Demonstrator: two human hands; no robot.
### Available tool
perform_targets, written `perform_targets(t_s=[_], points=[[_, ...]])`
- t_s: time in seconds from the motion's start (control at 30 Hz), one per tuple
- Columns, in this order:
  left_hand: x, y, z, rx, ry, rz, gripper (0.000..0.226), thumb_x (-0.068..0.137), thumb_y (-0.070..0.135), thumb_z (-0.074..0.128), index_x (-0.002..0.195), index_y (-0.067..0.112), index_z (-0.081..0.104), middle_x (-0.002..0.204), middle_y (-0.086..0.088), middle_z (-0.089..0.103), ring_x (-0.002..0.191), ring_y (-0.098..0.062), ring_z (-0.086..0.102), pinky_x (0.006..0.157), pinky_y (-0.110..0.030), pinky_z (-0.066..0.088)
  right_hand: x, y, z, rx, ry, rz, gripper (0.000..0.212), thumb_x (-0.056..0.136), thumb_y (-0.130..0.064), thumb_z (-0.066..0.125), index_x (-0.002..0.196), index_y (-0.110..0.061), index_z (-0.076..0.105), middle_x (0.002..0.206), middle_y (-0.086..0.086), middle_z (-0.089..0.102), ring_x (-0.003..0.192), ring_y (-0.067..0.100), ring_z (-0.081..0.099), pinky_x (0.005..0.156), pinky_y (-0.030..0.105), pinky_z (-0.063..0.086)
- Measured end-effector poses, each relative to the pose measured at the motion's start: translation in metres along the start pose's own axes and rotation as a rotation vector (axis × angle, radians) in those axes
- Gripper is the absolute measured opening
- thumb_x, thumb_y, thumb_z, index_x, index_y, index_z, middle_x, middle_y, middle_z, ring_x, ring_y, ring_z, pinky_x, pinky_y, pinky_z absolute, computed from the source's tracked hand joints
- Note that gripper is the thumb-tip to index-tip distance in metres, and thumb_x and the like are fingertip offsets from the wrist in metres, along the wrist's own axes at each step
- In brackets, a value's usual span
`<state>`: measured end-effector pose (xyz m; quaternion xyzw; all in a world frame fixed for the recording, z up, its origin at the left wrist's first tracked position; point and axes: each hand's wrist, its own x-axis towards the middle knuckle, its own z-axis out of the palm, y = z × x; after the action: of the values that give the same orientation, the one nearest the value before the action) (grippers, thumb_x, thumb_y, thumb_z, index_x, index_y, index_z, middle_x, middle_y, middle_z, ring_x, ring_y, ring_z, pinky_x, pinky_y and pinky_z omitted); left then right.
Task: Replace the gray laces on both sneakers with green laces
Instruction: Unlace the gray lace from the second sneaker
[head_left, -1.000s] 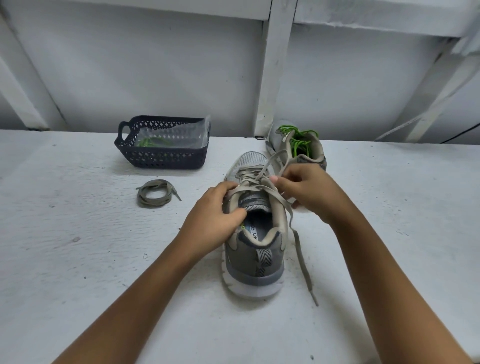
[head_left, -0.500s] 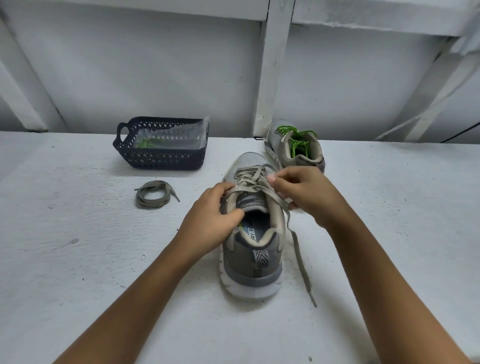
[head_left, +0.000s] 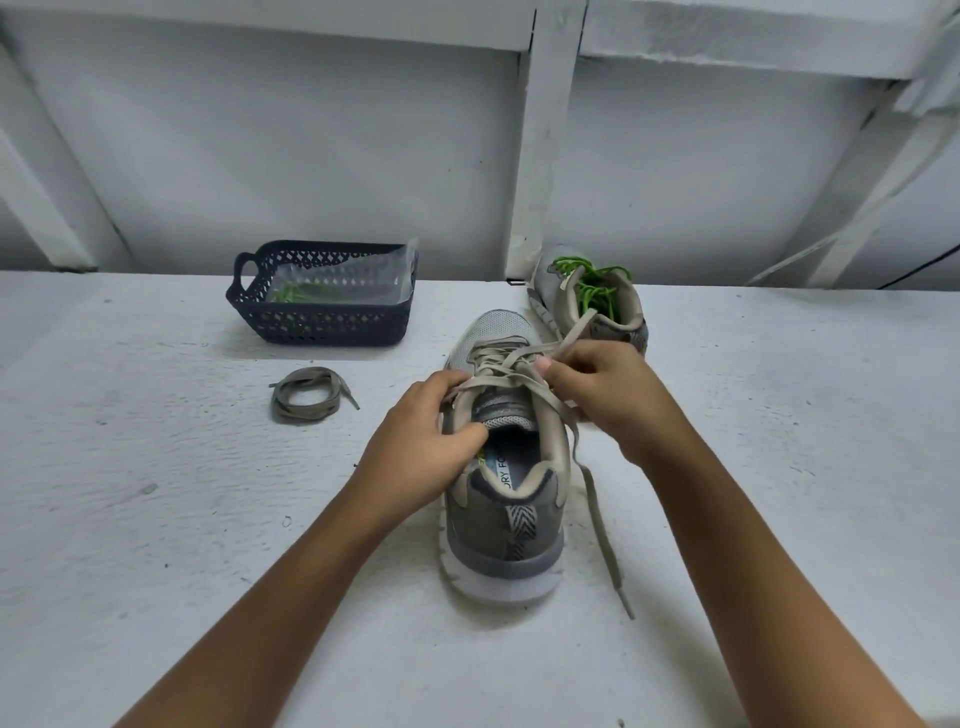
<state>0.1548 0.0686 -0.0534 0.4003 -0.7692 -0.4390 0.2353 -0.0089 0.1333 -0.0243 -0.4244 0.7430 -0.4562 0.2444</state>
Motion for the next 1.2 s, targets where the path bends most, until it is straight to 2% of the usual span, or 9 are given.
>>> perform_targets(t_s=[0.07,0.23,0.4,0.53,0.67,0.83,0.93,1.1,1.2], points=[[0.000,0.000,0.000,0.001,0.000,0.004,0.061,0.064,0.038,0.049,0.124,0.031,0.053,0.120,0.009,0.058,0.113,-0.007,0.053,0.098,-0.036,0.044,0.002,-0.001,-0.002,0.054,0.041,0.009,0.017,0.092,-0.018,0.060,0.084,-0.005,0.066,0.067,0.003,0.062,0.060,0.011,0.057,0.049,0.017,0.047],[0.000,-0.001,-0.001,-0.010,-0.006,0.034,0.054,0.065,0.036,0.051,0.119,0.036,0.054,0.117,0.011,0.059,0.109,-0.004,0.054,0.094,-0.030,0.045,0.008,-0.007,-0.019,0.313,0.286,0.023,0.023,0.097,-0.013,0.050,0.076,-0.008,0.057,0.062,0.004,0.059,0.049,0.012,0.056,0.050,0.026,0.055],[0.002,-0.005,-0.001,0.000,-0.007,0.064,0.046,0.076,0.033,0.058,0.122,0.035,0.053,0.120,0.009,0.058,0.110,-0.005,0.053,0.091,-0.026,0.041,0.005,-0.002,-0.036,0.397,0.511,0.020,0.031,0.098,-0.030,0.048,0.076,-0.009,0.053,0.052,0.004,0.057,0.039,0.012,0.052,0.043,0.026,0.051],[0.002,-0.004,0.002,0.022,0.059,0.138,0.036,0.090,0.034,0.057,0.126,0.033,0.054,0.120,0.013,0.055,0.111,-0.003,0.050,0.089,-0.019,0.033,-0.009,0.005,-0.021,0.161,0.333,0.034,0.052,0.097,-0.046,0.042,0.066,-0.007,0.055,0.047,0.001,0.057,0.037,0.009,0.051,0.040,0.022,0.045],[0.005,0.001,0.003,-0.059,0.161,0.203,0.021,0.095,0.029,0.050,0.107,0.026,0.067,0.105,0.012,0.063,0.101,-0.002,0.054,0.088,-0.018,0.039,-0.021,0.014,0.009,-0.046,0.188,-0.122,0.032,0.091,-0.041,0.054,0.079,-0.012,0.063,0.069,-0.005,0.063,0.061,0.003,0.056,0.058,0.018,0.044],[0.020,0.008,-0.006,-0.257,0.060,0.117,0.016,0.092,0.014,0.057,0.081,0.021,0.066,0.080,0.006,0.066,0.076,-0.004,0.059,0.080,-0.025,0.047,-0.026,0.019,0.020,0.030,0.200,-0.159,0.015,0.088,-0.033,0.061,0.086,-0.018,0.062,0.083,-0.007,0.065,0.079,0.000,0.058,0.066,0.009,0.042],[0.033,0.015,-0.013,-0.260,-0.043,0.028,0.016,0.090,0.010,0.060,0.075,0.017,0.063,0.077,-0.002,0.062,0.077,-0.013,0.055,0.080,-0.034,0.047,-0.027,0.020,0.021,0.060,0.211,-0.159,0.015,0.089,-0.030,0.061,0.087,-0.016,0.062,0.082,-0.007,0.065,0.079,0.001,0.058,0.066,0.009,0.042],[0.055,0.033,-0.018,-0.024,-0.091,0.032,0.026,0.098,0.013,0.044,0.073,0.017,0.052,0.071,0.004,0.058,0.065,-0.006,0.053,0.052,-0.010,0.039,-0.025,0.021,0.023,0.120,0.212,-0.141,0.016,0.089,-0.029,0.062,0.084,-0.014,0.062,0.078,-0.005,0.065,0.070,-0.002,0.056,0.062,0.009,0.041],[0.067,0.039,-0.022,-0.097,-0.152,-0.030,0.027,0.097,0.010,0.045,0.072,0.016,0.052,0.059,0.005,0.053,0.054,-0.007,0.046,0.050,-0.016,0.035,-0.024,0.022,0.022,0.154,0.197,-0.136,0.015,0.089,-0.027,0.061,0.085,-0.013,0.062,0.077,-0.005,0.064,0.069,-0.002,0.055,0.062,0.010,0.041]])
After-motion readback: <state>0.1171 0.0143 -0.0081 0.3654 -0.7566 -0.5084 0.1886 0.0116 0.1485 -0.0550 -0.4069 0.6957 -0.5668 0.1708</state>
